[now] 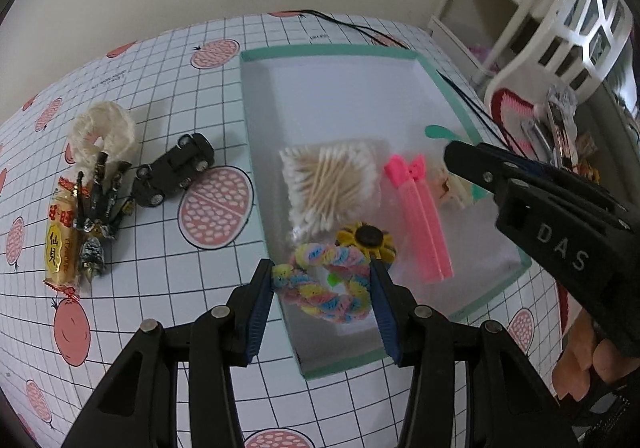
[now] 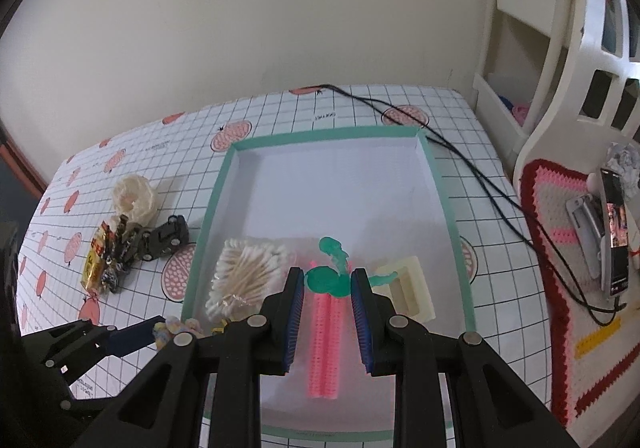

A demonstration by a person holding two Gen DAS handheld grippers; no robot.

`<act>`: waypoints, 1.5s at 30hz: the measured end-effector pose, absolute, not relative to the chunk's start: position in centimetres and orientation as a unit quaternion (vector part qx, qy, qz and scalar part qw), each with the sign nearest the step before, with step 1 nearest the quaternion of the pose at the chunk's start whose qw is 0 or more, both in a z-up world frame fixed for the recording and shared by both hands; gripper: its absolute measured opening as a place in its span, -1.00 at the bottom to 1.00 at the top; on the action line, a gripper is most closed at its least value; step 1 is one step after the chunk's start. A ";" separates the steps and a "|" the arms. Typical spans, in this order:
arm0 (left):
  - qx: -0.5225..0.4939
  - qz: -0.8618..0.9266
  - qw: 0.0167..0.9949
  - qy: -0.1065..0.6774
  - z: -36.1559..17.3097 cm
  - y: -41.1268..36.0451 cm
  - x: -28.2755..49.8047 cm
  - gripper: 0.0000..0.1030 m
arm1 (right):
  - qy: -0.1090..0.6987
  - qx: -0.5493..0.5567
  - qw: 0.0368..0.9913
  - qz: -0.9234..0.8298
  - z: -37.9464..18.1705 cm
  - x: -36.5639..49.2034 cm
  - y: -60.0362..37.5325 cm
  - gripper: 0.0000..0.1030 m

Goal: Organize objects
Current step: 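Carry the rainbow loop and green figure over the tray with both tools, then open the right tool to drop the green figure while left tool releases the loop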

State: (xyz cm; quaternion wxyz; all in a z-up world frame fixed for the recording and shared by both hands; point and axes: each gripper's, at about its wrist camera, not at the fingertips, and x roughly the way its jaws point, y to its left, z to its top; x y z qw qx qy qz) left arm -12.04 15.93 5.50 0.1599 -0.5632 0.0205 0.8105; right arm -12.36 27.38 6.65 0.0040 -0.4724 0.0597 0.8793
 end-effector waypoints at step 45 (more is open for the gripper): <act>-0.562 0.807 0.181 0.003 6.3 15.2 -12.2 0.20 | 0.052 -0.479 0.020 0.876 6.2 -12.6 27.0 -0.33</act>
